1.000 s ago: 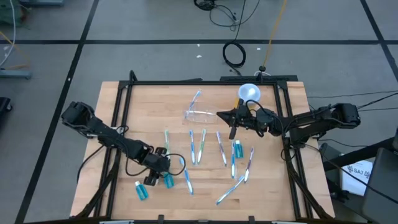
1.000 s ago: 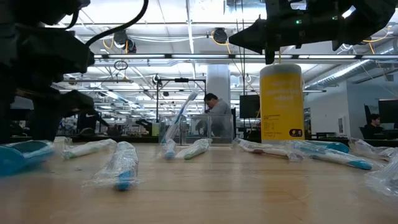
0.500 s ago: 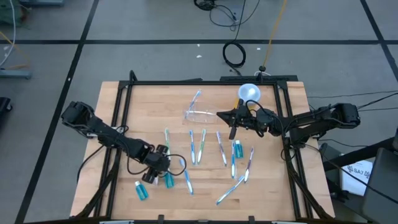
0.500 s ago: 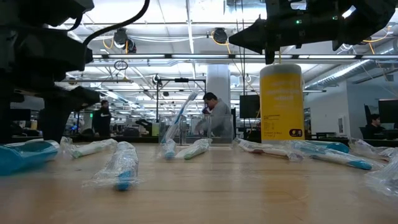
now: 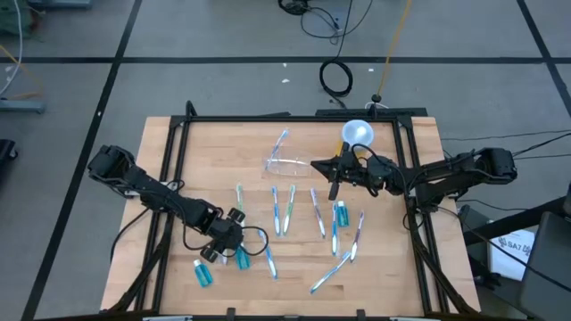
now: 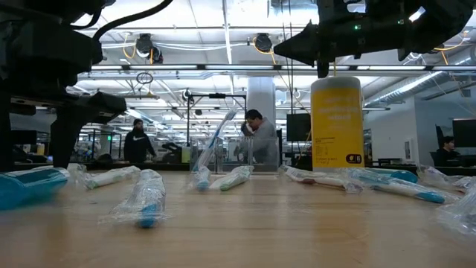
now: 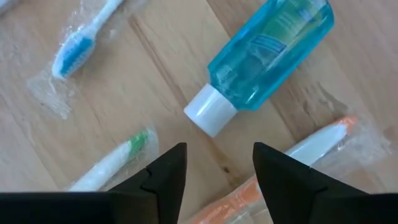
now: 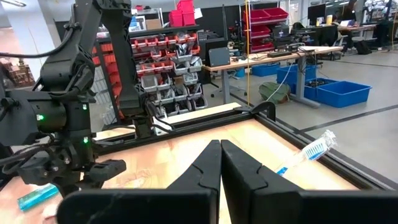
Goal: Pick & Place toothbrushing station
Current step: Put the blue mouthwash into the middle compartment of the transparent organizer
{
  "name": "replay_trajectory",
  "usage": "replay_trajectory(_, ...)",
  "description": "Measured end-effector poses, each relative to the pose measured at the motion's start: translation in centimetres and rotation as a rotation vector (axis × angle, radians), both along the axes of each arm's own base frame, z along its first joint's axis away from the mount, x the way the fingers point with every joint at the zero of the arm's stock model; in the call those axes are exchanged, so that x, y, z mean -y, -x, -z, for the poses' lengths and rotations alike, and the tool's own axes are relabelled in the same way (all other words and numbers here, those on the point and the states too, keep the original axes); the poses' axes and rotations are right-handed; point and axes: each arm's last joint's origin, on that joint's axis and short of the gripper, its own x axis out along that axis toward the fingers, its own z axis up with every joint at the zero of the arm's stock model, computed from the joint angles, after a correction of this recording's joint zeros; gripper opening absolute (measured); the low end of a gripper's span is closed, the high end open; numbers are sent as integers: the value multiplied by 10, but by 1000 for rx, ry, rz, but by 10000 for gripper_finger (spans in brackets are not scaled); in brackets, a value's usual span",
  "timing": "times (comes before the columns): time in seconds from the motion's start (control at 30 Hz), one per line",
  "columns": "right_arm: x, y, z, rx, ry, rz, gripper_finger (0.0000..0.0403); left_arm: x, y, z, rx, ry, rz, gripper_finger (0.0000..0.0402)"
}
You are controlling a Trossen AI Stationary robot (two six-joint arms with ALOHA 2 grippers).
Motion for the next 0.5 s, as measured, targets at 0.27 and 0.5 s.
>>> replay_trajectory(0.27, -2, 0, 7, -52, -69, -9, 4, 1, 0, 0, -23, 50, -64, 179)
replay_trajectory(0.5, -16, -1, 11, -80, -164, -61, 4, 7, 3, 0, -37, 67, -93, 179)
